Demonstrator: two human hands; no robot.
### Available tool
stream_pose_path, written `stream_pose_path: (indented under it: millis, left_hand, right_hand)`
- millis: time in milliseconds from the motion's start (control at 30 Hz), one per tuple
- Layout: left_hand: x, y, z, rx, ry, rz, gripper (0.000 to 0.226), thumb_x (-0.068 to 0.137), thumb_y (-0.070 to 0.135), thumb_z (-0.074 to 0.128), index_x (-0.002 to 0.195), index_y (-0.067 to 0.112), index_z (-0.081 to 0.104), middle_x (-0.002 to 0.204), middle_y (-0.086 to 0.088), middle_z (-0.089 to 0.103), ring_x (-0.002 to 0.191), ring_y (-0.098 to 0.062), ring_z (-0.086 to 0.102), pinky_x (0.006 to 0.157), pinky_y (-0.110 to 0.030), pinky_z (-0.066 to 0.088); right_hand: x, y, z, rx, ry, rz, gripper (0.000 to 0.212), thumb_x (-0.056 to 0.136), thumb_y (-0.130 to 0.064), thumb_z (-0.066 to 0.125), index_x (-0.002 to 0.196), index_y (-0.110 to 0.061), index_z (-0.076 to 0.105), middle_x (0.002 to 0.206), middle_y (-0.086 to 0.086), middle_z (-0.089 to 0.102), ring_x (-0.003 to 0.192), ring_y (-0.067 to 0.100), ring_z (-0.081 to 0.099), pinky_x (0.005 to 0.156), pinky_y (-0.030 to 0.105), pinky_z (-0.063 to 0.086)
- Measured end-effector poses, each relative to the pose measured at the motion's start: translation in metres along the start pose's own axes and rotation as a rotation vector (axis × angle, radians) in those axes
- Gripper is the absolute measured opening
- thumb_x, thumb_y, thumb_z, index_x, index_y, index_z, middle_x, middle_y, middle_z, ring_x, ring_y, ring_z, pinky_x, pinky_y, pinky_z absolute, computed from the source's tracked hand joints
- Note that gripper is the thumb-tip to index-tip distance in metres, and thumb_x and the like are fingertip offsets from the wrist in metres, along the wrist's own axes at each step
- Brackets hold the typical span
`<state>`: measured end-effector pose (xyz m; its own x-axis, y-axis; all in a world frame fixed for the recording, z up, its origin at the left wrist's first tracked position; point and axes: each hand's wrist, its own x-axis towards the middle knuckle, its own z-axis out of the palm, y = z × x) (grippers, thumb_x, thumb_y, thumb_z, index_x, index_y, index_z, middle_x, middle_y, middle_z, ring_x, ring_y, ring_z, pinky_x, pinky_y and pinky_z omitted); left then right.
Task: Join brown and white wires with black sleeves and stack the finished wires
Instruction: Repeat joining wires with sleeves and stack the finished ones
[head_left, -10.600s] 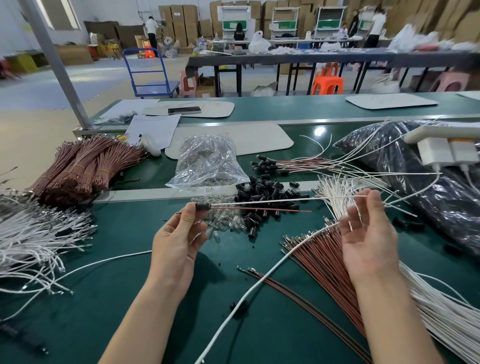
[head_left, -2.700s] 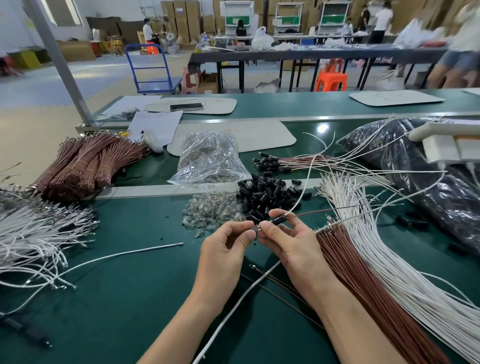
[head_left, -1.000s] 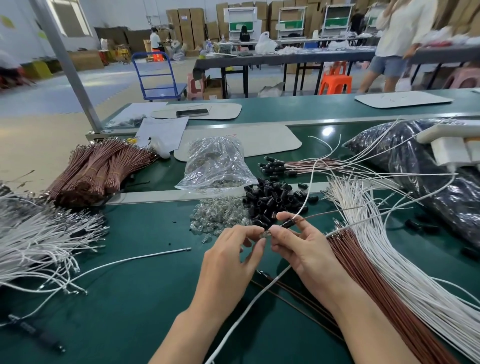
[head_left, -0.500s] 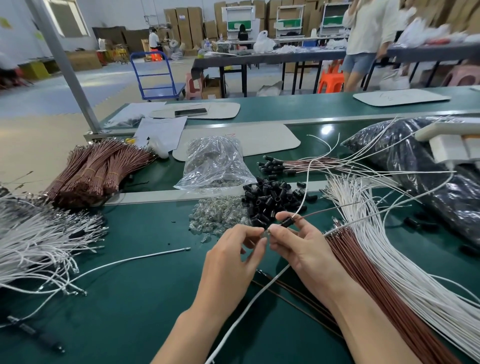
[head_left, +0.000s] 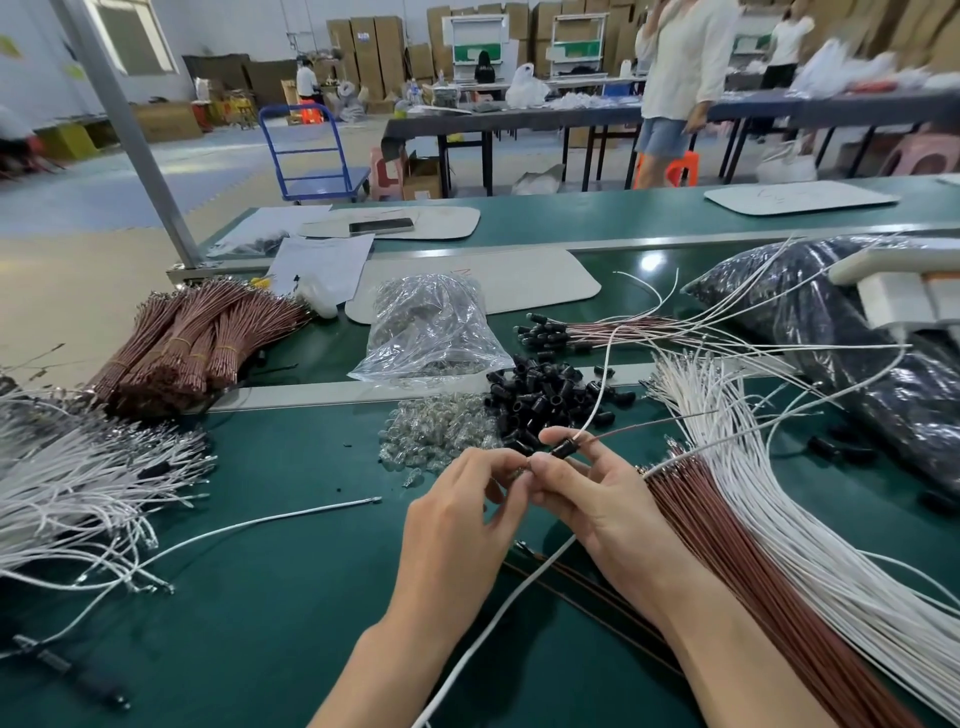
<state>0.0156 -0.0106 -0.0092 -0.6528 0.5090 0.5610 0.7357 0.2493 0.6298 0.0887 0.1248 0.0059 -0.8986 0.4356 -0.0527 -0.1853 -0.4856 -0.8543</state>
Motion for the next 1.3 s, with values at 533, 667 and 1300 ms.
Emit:
stream_pose_path:
  millis: [533,667,1300]
  left_hand:
    - [0.001,-0.0026,0.0013,-0.16,0.037,-0.07,0.012,0.095,0.047,0.056,0.103,0.039,0.059,0.093,0.018,0.065,0.083,-0.012,0.064,0.072,-0.033,0.054]
    - [0.001,-0.0021,0.0011,-0.145,0.036,-0.066,0.006,0.097,0.042,0.06,0.103,0.038,0.06,0.092,0.018,0.065,0.082,-0.01,0.063,0.072,-0.03,0.052]
    - [0.0009,-0.0064,0.0035,-0.232,0.027,-0.11,0.012,0.094,0.031,0.07,0.105,0.032,0.069,0.093,0.023,0.071,0.086,-0.011,0.068,0.074,-0.021,0.051]
  right_hand:
    - [0.0018,-0.0091,-0.0017,0.051,0.059,0.048,0.034,0.085,-0.024,0.066,0.114,-0.01,0.074,0.092,0.009,0.071,0.082,0.019,0.072,0.069,0.029,0.06]
    - [0.0011,-0.0092,-0.0027,0.026,0.041,0.05,0.03,0.084,-0.026,0.066,0.11,-0.015,0.077,0.093,0.008,0.073,0.086,0.019,0.072,0.069,0.028,0.058]
    - [-0.0035,-0.0069,0.0047,-0.071,-0.033,0.076,0.034,0.084,-0.032,0.067,0.112,-0.015,0.077,0.103,0.012,0.075,0.089,0.018,0.071,0.072,0.026,0.057]
